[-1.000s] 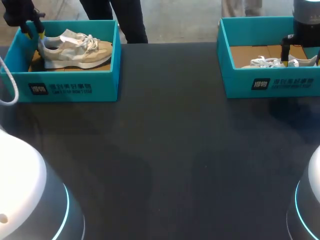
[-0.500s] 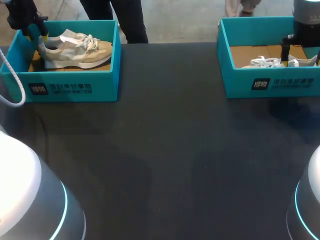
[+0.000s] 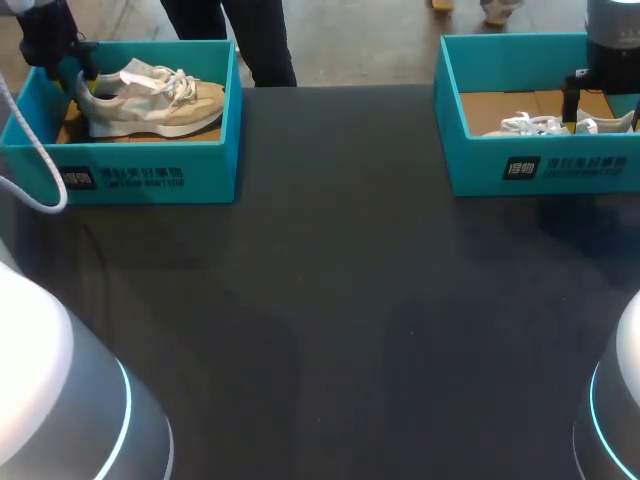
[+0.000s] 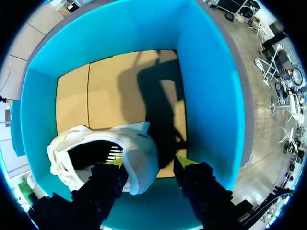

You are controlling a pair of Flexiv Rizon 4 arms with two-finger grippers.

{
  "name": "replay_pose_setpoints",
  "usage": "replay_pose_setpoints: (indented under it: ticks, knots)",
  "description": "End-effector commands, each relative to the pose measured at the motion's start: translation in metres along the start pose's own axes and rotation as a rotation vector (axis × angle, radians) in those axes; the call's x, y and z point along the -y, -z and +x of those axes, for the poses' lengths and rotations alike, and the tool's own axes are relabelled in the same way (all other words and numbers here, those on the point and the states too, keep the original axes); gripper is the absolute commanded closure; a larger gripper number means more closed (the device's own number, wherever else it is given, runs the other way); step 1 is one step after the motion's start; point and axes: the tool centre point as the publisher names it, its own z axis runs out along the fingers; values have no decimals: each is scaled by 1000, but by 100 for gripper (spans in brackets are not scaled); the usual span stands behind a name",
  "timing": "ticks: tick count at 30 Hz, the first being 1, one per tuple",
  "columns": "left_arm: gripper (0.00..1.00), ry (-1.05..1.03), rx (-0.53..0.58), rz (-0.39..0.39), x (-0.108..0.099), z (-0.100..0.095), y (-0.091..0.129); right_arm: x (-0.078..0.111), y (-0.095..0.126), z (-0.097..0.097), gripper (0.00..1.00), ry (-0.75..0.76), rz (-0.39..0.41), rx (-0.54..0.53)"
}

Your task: Take the shoe out of the shoebox, open the shoe tongue, remove and reinsert the insole, then place the shoe into the shoebox

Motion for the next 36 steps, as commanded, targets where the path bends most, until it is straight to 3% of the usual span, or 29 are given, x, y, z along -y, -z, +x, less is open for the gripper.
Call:
replay_pose_setpoints:
  ticks: [1, 8, 18, 20, 27, 36]
  knots:
    - [42, -3, 3, 30, -8, 3, -7, 1, 0, 0, 0, -2, -3, -2]
    - [47, -1, 9, 56, -6, 3, -22, 1, 0, 0, 0, -2, -3, -2]
    - [54, 2, 8, 66, -6, 4, -27, 1, 0, 0, 0, -2, -3, -2]
    - [60, 0, 9, 66, -7, 5, -26, 1, 0, 0, 0, -2, -3, -2]
    - [100, -8, 10, 71, -6, 7, -24, 1, 0, 0, 0, -2, -3, -2]
    - [100, -41, 12, 54, -5, 7, 1, 1, 0, 0, 0, -2, -3, -2]
